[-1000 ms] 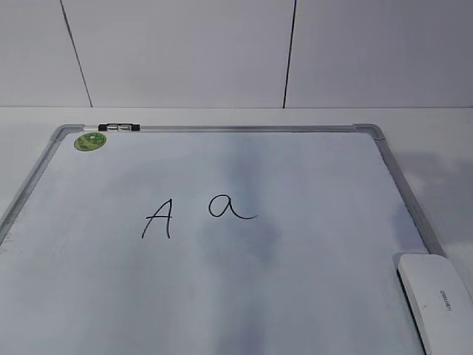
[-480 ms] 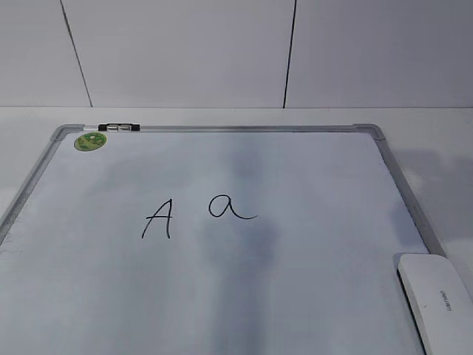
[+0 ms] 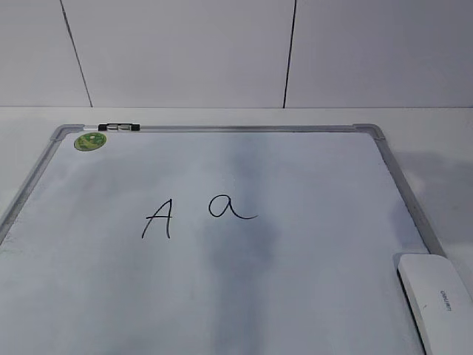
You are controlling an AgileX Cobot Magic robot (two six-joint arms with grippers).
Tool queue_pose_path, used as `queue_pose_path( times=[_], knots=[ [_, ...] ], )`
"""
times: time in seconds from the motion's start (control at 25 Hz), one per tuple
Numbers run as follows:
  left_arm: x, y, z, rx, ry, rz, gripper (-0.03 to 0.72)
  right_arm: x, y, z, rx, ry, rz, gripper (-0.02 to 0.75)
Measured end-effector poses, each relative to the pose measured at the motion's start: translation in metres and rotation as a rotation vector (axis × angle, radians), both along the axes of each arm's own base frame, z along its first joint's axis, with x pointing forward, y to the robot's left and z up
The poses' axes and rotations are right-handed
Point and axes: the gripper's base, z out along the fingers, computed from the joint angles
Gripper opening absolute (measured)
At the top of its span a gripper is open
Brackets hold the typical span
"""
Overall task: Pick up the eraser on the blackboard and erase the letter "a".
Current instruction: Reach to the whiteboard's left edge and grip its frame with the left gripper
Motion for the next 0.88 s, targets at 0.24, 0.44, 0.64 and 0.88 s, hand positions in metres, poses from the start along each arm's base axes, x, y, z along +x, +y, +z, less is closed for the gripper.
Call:
queue_pose_path(
  times=[0.24,0.44,0.64,0.88],
  knots=[
    [0.014,0.001,-0.027,0.0,0.051,0.006,0.55,-0.003,-0.004,-0.03,-0.034,0.05,-0.037,0.649],
    [0.019,0.001,-0.03,0.003,0.023,0.011,0.55,-0.003,-0.002,-0.037,0.005,0.057,-0.069,0.655],
    [0.02,0.001,-0.03,0.004,0.012,0.013,0.55,-0.001,0.01,-0.04,0.021,0.078,-0.007,0.653],
    [0.021,0.001,-0.03,0.004,0.005,0.013,0.55,0.012,0.005,-0.057,-0.11,0.156,-0.029,0.652]
  ],
)
